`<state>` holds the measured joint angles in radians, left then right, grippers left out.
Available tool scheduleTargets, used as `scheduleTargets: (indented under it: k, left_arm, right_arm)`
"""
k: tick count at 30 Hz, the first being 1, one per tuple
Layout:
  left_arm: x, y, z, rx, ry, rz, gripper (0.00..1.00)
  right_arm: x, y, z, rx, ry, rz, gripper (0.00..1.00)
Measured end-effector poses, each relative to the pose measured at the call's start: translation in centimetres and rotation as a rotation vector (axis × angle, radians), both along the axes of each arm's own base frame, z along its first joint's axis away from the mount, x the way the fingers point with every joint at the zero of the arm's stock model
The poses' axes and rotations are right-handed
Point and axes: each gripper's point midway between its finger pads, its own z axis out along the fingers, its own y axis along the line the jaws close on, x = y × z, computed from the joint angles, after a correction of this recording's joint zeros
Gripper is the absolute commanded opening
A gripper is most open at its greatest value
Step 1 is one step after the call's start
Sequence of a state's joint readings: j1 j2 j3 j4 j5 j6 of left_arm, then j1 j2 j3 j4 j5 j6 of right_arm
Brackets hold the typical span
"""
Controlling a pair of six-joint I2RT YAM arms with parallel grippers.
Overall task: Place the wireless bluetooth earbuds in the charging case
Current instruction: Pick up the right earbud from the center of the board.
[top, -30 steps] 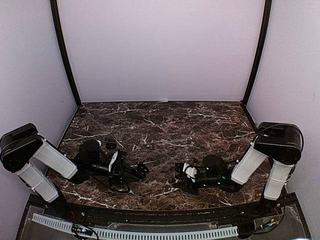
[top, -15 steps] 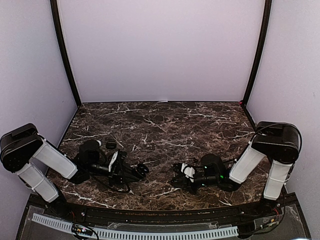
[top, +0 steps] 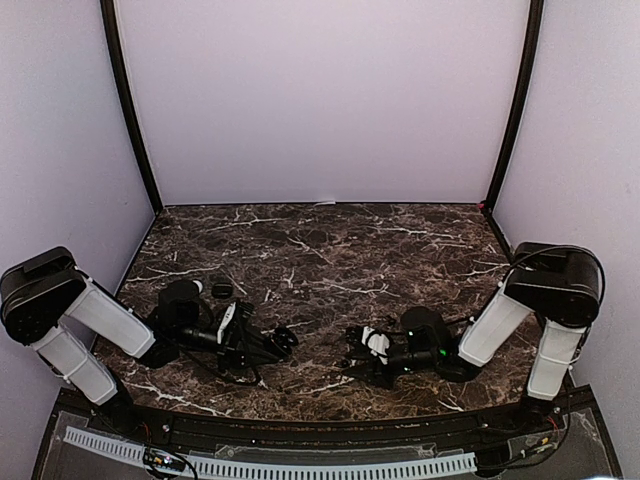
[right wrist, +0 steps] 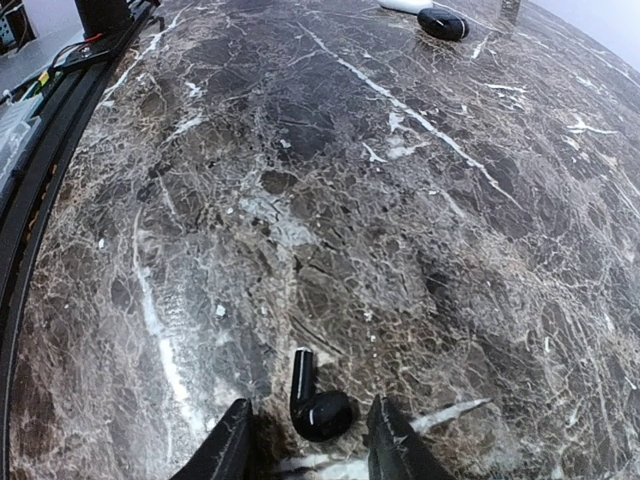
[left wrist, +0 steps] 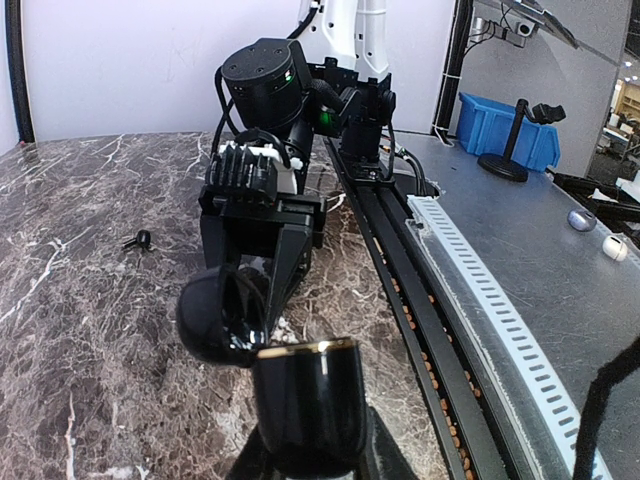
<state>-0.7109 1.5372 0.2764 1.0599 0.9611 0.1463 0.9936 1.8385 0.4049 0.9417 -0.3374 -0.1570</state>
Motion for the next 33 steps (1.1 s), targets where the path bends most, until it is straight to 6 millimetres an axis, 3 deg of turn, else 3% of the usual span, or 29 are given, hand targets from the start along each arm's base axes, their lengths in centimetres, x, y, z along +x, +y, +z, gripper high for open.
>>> scheduleTargets:
  k: [8, 17, 27, 33]
  left_arm:
    - [0.0, 0.0, 0.0, 0.000, 0.000, 0.000, 0.00]
    - [0.0, 0.0, 0.0, 0.000, 0.000, 0.000, 0.00]
    - [0.0, 0.0, 0.0, 0.000, 0.000, 0.000, 0.00]
    - [0.1, -0.5, -0.3, 0.011, 0.019, -0.025, 0.00]
  right_arm:
    - [-0.2, 0.3, 0.0, -0.003, 0.013, 0.021, 0.29]
    - [-0.2, 0.5, 0.0, -0.004, 0.019, 0.029, 0.13]
    - [-0.8, -0.5, 0.4, -0.015, 0.042, 0.018, 0.09]
    - [-1.5, -0.5, 1.8, -0.015, 0.033, 0.026, 0.06]
